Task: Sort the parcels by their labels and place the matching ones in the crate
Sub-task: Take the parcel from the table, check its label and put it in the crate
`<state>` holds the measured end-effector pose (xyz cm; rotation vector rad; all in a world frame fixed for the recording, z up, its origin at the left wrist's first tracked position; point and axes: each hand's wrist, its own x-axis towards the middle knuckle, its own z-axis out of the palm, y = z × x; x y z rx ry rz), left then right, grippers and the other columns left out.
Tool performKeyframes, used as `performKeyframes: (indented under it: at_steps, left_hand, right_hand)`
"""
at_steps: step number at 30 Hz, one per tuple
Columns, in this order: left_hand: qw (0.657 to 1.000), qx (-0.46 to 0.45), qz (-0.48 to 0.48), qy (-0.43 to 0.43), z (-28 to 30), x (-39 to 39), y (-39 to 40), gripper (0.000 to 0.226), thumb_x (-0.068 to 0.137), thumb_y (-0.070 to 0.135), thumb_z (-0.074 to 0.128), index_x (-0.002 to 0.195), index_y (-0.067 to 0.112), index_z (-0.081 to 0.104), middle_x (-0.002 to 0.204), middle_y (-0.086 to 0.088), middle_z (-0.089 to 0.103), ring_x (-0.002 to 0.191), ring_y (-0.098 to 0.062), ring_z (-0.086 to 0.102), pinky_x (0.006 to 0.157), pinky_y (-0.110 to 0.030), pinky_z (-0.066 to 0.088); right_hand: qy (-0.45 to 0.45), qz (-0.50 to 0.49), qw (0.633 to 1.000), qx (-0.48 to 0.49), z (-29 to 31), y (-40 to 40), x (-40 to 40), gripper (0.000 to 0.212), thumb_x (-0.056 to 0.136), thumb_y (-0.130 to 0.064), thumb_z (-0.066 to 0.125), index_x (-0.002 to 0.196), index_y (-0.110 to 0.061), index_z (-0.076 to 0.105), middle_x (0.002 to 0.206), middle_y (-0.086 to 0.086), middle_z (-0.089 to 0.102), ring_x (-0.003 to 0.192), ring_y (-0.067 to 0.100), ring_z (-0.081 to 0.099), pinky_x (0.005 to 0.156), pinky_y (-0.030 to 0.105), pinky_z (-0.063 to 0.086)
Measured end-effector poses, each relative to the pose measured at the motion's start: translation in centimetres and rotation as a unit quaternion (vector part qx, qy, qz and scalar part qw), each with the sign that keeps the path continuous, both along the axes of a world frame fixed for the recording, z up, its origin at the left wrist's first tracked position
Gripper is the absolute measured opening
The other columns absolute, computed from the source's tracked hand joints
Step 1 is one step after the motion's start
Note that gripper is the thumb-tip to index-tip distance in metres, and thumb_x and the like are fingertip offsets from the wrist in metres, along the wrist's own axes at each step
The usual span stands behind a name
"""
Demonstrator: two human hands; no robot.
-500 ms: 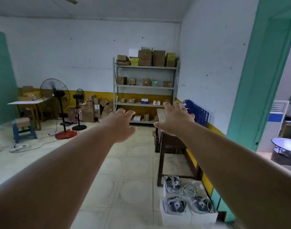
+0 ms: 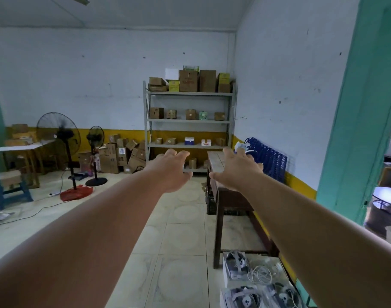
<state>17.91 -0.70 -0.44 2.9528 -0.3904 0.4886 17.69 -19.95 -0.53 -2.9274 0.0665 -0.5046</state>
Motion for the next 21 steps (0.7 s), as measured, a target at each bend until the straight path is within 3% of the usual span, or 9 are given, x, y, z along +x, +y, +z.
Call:
performKeyframes:
  at_steps: [6, 11, 21]
  left_hand:
    - [1.000, -0.010, -0.024, 0.016, -1.3, 10.1, -0.6, 0.069, 0.096, 0.051, 0.049, 0.155, 0.031, 0.019, 0.158, -0.005, 0.032, 0.140, -0.030, 0.038, 0.106, -0.049, 0.043]
    - [0.998, -0.024, -0.043, 0.037, -4.0, 18.3, -3.1, 0.067, 0.097, 0.049, 0.050, 0.155, 0.030, 0.022, 0.157, -0.006, 0.034, 0.139, -0.031, 0.040, 0.107, -0.050, 0.043]
    - [0.994, -0.086, -0.029, 0.067, -7.3, 38.6, -10.6, 0.065, 0.098, 0.047, 0.051, 0.155, 0.031, 0.024, 0.159, -0.004, 0.032, 0.138, -0.028, 0.043, 0.106, -0.044, 0.045]
  right_hand:
    - [0.004, -0.030, 0.999, 0.018, -1.6, -0.1, 8.9, 0.081, 0.086, -0.061, 0.061, 0.150, -0.026, 0.026, 0.154, 0.012, 0.033, 0.140, 0.037, 0.037, 0.110, 0.064, 0.033]
    - [0.030, -0.039, 0.999, 0.010, -4.0, -1.4, 16.8, 0.085, 0.086, -0.061, 0.061, 0.153, -0.026, 0.021, 0.154, 0.013, 0.032, 0.139, 0.038, 0.036, 0.108, 0.061, 0.033]
    - [0.042, -0.033, 0.998, -0.046, -5.9, -8.5, 38.5, 0.072, 0.087, -0.057, 0.060, 0.145, -0.024, 0.033, 0.147, 0.012, 0.036, 0.131, 0.035, 0.042, 0.101, 0.055, 0.038]
